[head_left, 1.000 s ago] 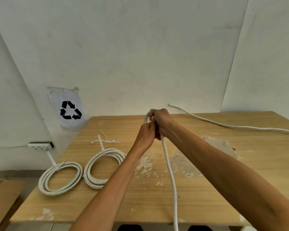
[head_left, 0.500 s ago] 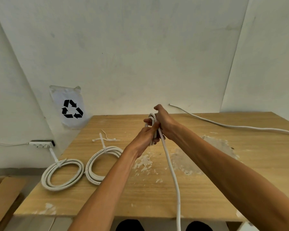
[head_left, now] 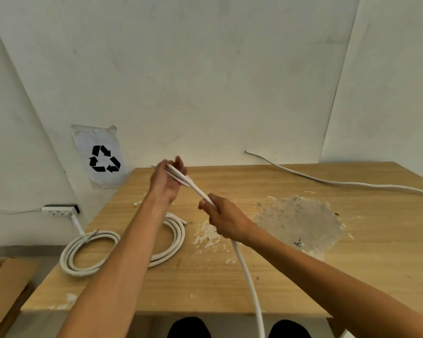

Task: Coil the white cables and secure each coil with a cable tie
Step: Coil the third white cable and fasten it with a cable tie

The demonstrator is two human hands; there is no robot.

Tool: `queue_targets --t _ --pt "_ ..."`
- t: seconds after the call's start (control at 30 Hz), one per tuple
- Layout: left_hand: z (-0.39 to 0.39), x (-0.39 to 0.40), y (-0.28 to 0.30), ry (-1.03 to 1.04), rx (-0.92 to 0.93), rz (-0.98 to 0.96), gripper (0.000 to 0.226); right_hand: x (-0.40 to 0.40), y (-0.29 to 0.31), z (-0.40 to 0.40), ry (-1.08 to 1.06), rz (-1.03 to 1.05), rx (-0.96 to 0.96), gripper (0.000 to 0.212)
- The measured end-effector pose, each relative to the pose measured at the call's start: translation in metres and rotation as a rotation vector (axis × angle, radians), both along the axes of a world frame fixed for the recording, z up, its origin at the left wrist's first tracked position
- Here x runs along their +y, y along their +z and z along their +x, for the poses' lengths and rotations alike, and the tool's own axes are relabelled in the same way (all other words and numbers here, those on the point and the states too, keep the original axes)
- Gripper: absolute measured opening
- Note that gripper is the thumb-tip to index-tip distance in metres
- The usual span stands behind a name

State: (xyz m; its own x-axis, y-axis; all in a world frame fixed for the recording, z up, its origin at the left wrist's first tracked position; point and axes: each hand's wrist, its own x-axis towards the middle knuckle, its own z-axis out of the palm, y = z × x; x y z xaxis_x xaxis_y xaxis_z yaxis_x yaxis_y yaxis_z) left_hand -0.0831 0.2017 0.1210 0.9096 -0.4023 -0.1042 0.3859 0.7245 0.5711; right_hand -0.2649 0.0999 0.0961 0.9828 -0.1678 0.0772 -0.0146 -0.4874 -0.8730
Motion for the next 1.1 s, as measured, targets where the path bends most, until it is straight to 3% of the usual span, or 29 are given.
queue_targets --t 0.13,0.3,0.5,0.63,0.73,0.8,0.93,1.1 --pt "0.018 0.035 0.021 -0.125 0.034 -0.305 0.040 -0.005 0.008 -0.014 0.247 0.154 0.144 0.051" --pt "0.016 0.052 0.027 -0.320 -0.014 -0.429 0.026 -0.033 0.040 0.001 0.330 -0.101 0.270 0.056" --pt "0.001 0.063 0.018 -0.669 -0.153 -0.213 0.034 -0.075 0.077 0.022 0.227 -0.480 0.354 0.068" --pt "-0.020 0.059 0.025 -0.861 -0.334 -0.112 0.042 -0.089 0.083 0.036 0.174 -0.770 0.518 0.084" --pt "-0.028 0.054 0.027 -1.003 -0.438 -0.065 0.038 -0.091 0.082 0.043 0.152 -0.877 0.587 0.087" --pt "-0.038 0.057 0.024 -1.040 -0.460 0.032 0.033 -0.091 0.085 0.047 0.174 -0.910 0.633 0.084" --pt "-0.050 0.069 0.030 -0.926 -0.536 0.305 0.037 -0.092 0.089 0.055 0.292 -0.827 0.749 0.065" --pt "-0.044 0.084 0.032 -0.846 -0.528 0.405 0.042 -0.101 0.089 0.053 0.380 -0.674 0.793 0.044"
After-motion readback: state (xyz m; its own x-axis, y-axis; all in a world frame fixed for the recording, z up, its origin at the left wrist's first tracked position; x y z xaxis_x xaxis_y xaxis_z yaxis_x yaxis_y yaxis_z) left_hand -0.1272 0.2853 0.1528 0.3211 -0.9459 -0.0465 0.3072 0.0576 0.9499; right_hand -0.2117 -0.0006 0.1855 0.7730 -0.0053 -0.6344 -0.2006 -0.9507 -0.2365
